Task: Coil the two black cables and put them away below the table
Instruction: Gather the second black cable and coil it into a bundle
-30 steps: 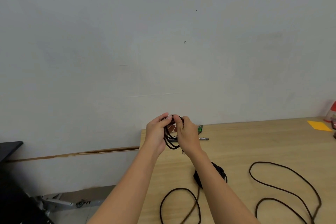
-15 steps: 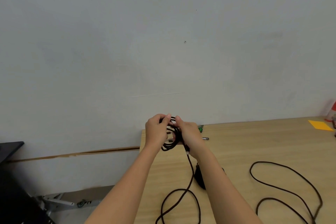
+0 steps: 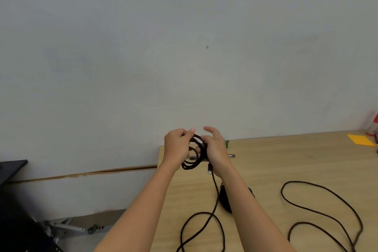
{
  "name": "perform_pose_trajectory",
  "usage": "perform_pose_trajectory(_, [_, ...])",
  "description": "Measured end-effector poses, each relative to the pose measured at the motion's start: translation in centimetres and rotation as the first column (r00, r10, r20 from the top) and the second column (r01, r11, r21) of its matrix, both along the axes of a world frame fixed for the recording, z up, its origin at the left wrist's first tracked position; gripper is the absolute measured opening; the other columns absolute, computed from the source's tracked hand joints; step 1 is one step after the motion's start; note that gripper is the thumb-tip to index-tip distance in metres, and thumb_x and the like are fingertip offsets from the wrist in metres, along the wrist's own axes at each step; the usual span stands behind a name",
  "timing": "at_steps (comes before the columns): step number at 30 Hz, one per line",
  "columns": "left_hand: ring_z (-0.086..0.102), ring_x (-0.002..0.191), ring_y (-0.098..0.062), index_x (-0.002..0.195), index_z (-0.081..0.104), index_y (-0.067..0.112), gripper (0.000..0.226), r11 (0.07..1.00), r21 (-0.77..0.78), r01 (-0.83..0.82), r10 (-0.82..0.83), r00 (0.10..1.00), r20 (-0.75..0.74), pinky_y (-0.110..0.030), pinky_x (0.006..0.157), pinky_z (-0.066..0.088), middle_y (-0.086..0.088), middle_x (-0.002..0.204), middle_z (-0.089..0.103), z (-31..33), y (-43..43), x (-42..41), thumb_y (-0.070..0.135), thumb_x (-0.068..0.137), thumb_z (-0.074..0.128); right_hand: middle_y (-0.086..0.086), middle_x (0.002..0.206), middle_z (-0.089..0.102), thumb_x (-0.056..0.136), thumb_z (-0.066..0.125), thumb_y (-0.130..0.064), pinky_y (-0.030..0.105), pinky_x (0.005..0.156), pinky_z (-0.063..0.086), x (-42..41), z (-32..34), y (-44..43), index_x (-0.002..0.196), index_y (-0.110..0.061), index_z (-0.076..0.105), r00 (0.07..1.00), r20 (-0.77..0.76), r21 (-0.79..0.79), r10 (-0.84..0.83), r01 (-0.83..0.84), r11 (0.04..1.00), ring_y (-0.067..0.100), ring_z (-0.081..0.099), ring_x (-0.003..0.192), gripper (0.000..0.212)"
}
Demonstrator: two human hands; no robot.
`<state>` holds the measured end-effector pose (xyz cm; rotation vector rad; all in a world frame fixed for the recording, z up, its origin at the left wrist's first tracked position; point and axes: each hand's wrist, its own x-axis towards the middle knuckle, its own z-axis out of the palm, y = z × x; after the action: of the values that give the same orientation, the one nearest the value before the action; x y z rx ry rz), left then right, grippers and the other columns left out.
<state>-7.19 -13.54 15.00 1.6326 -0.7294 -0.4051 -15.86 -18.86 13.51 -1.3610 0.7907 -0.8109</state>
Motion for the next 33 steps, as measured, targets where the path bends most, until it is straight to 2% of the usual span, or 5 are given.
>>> perform_pose_trajectory(5, [0.039,0.046,-0.014,0.067,0.061,0.000,0.033,0.999,0.018,-0.032,0.031,0.997,0.068,-0.027,0.048,0.032,-0.003,0.056,0.052,-0.6,0.1,0.0,0.023,0.092,0.058,0.004,0.099,0.068,0.093,0.036,-0.010,0.020,0.068,0.047,0.1,0.7,0.6,0.110,-0.013,0.066,0.975,-0.209,-0.360,0.080,-0.153,0.920,0.013,0.059,0.082,0.035])
perform_pose_trajectory(10, [0.040,0.046,-0.017,0.065,0.062,-0.004,0.036,0.999,0.003,-0.049,0.049,0.996,0.080,-0.029,0.051,0.036,-0.006,0.054,0.051,-0.3,0.1,0.7,0.024,0.087,0.065,-0.002,0.064,0.055,0.068,0.048,-0.018,0.031,0.059,0.041,0.1,0.6,0.9,0.101,-0.009,0.066,0.966,-0.143,-0.223,0.215,-0.243,0.944,0.015,0.048,0.058,0.039])
perform_pose_trajectory(15, [0.034,0.036,-0.005,0.065,0.058,0.005,0.027,0.988,-0.037,0.150,-0.154,0.973,-0.174,-0.017,0.037,0.026,0.005,0.047,0.045,0.4,1.1,1.4,0.021,0.082,0.071,0.004,0.062,0.049,0.090,0.046,0.006,0.026,0.053,0.048,-0.8,1.1,0.1,0.106,0.012,0.060,0.924,0.138,0.056,0.356,-0.366,0.929,0.016,0.047,0.052,0.022])
perform_pose_trajectory(28, [0.061,0.067,-0.014,0.097,0.058,0.002,0.017,0.756,-0.076,0.650,-0.594,0.633,-0.497,-0.025,0.071,0.053,-0.005,0.076,0.055,0.3,2.1,1.6,-0.008,0.087,0.048,0.002,0.042,0.032,0.081,0.044,-0.005,0.024,0.044,0.021,0.6,1.2,0.0,0.055,-0.006,0.039,0.947,0.115,0.214,-0.299,0.271,0.938,0.018,0.026,0.039,0.027])
perform_pose_trajectory(33, [0.065,0.087,-0.025,0.096,0.063,0.000,0.011,0.802,0.109,0.588,-0.491,0.751,-0.441,-0.033,0.081,0.056,-0.011,0.087,0.065,-0.1,2.0,1.7,0.004,0.090,0.055,0.005,0.050,0.033,0.086,0.054,-0.023,0.034,0.055,0.031,0.6,0.1,-0.9,0.054,-0.007,0.045,0.940,0.012,0.146,-0.340,0.335,0.931,0.021,0.029,0.051,0.037])
